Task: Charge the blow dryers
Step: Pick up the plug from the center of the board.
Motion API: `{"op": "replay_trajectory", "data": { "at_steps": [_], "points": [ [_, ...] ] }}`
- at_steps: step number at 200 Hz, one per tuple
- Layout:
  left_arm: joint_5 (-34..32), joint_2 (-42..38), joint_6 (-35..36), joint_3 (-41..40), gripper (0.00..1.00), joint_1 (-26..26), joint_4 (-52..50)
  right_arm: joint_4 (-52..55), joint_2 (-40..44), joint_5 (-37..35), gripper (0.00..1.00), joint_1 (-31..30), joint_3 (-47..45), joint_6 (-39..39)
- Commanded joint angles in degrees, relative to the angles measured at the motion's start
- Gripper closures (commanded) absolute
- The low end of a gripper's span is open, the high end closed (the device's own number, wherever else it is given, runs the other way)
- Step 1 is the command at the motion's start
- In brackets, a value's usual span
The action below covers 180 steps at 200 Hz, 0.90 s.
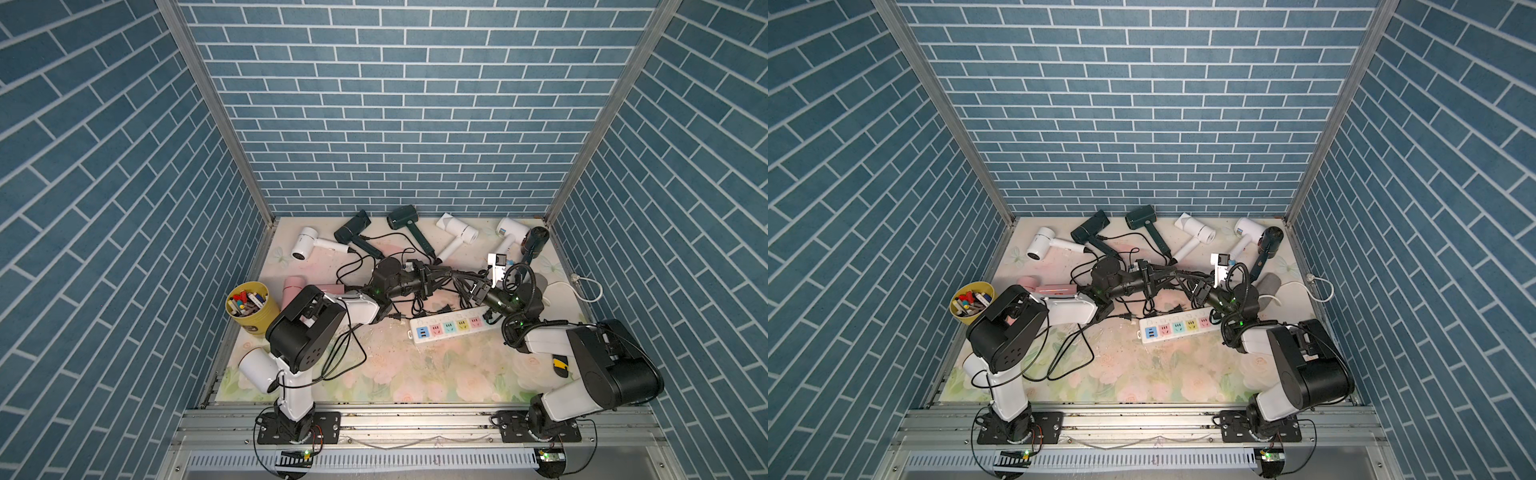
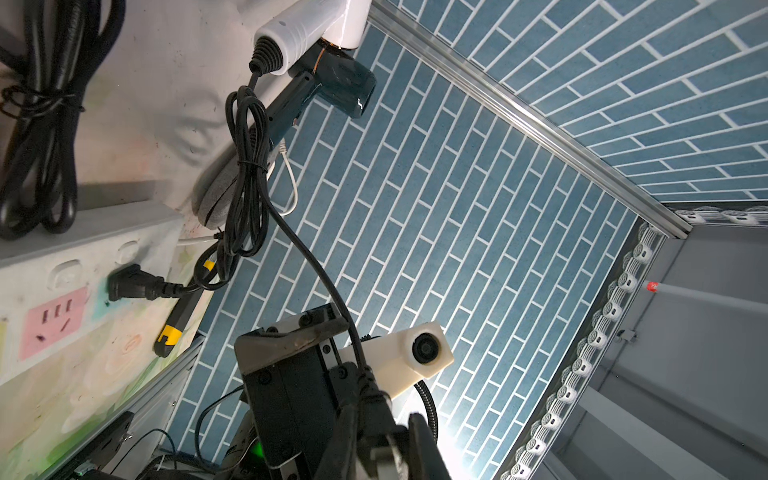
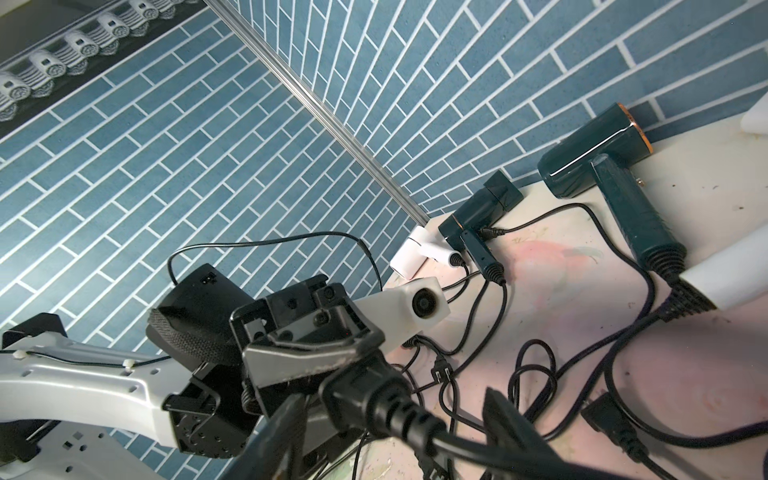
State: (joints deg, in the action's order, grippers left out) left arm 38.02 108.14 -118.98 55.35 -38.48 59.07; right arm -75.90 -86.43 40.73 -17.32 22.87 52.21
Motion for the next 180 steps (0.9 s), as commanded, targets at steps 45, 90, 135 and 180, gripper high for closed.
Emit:
{"op": "replay_trajectory", "data": {
  "at_steps": [45,90,135,180],
  "points": [
    [2.1,1.4,-2.0,-2.2,0.88,0.3,6.9,-3.7,2.3,0.5,0.38,0.5,2.5,4.1],
    [1.8,2.3,-2.7,-2.6,0.88,0.3,8.7,-3.7,1.8,1.3,0.54,0.5,3.6,5.0],
    [1.9,3.3,-2.7,-1.8,0.87,0.3,8.5,-3.7,1.4,3.1,0.74,0.3,4.4,5.4],
    [2.3,3.6,-0.4,-1.0,0.75,0.5,7.0,-1.7,1.4,2.8,1.0,0.3,4.5,5.1]
  ]
}}
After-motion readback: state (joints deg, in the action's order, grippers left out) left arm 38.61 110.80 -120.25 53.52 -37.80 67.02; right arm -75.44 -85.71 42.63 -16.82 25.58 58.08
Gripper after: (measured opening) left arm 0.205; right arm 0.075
